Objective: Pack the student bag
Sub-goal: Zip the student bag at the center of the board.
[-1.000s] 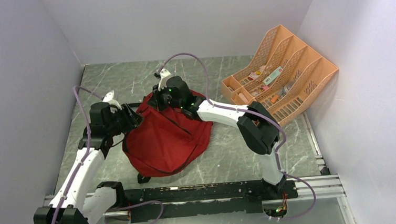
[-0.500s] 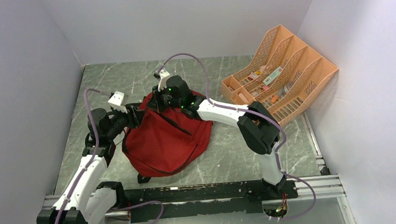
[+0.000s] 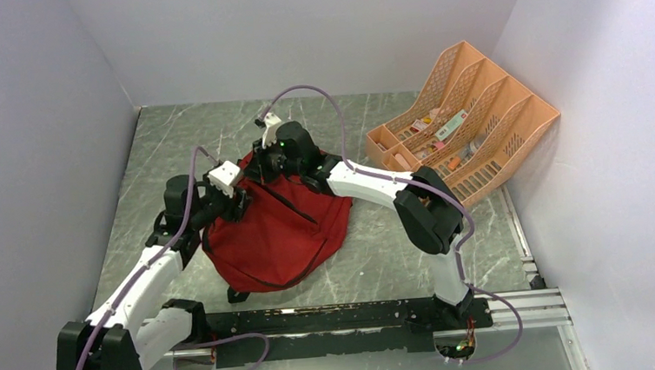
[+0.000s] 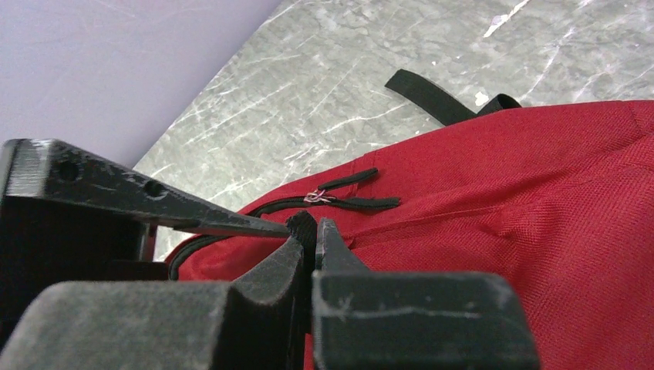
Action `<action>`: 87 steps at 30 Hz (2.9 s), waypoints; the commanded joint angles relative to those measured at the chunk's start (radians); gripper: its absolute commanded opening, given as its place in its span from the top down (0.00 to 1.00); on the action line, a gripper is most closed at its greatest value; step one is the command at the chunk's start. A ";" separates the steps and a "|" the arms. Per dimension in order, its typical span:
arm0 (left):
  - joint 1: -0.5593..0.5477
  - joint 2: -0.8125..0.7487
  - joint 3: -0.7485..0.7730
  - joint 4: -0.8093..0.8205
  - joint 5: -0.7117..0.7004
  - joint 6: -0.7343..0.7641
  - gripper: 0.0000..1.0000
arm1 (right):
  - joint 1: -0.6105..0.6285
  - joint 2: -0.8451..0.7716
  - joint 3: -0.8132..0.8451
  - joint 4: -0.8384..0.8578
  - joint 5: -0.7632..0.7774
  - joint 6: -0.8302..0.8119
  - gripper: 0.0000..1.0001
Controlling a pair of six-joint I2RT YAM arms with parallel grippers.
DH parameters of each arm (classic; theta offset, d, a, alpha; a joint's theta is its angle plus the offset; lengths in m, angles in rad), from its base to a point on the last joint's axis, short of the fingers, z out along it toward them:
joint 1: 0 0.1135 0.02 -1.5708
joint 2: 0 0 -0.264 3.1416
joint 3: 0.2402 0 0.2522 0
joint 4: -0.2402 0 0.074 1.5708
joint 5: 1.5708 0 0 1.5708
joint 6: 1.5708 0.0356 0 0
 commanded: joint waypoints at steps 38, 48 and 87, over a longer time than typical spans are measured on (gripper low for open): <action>0.054 0.187 0.082 0.049 -0.118 -0.085 0.95 | -0.026 -0.129 -0.281 0.181 -0.044 0.040 1.00; 0.064 0.183 0.094 0.094 0.111 -0.131 0.92 | -0.025 -0.181 -0.339 0.279 -0.069 0.018 1.00; 0.104 0.100 0.295 -0.415 -0.125 -1.111 0.41 | 0.006 0.026 -0.507 0.974 -0.143 -0.201 1.00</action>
